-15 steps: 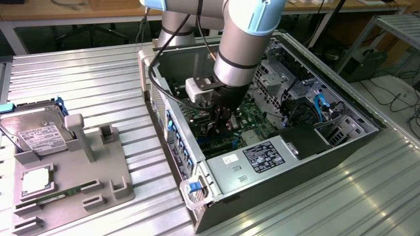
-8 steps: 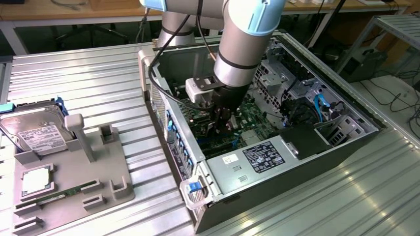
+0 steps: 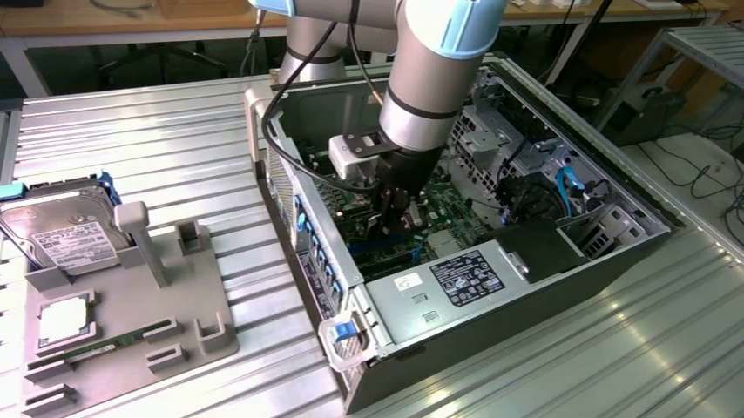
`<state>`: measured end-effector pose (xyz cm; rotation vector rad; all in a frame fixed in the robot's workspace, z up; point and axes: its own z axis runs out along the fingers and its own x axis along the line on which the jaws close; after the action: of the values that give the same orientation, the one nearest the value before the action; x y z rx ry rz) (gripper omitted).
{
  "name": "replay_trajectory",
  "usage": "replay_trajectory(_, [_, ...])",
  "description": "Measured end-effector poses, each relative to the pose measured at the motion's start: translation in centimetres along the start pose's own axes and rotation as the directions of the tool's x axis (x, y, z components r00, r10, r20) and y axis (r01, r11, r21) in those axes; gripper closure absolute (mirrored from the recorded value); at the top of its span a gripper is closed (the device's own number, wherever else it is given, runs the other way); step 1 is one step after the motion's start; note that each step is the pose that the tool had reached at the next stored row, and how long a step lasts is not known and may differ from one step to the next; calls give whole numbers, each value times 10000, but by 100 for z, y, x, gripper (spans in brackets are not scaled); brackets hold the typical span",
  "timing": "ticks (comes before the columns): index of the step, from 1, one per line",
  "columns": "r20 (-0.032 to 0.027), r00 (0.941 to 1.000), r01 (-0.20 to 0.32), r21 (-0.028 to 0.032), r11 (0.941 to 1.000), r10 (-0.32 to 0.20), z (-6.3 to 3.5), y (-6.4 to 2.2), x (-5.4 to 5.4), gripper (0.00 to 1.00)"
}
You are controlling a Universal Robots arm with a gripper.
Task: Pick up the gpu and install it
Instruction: 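Insert the gpu into the slot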
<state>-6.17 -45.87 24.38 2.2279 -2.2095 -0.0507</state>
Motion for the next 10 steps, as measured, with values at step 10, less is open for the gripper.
replay_trajectory(10, [-8, 10000, 5, -11, 10000, -5, 67, -1, -7, 73])
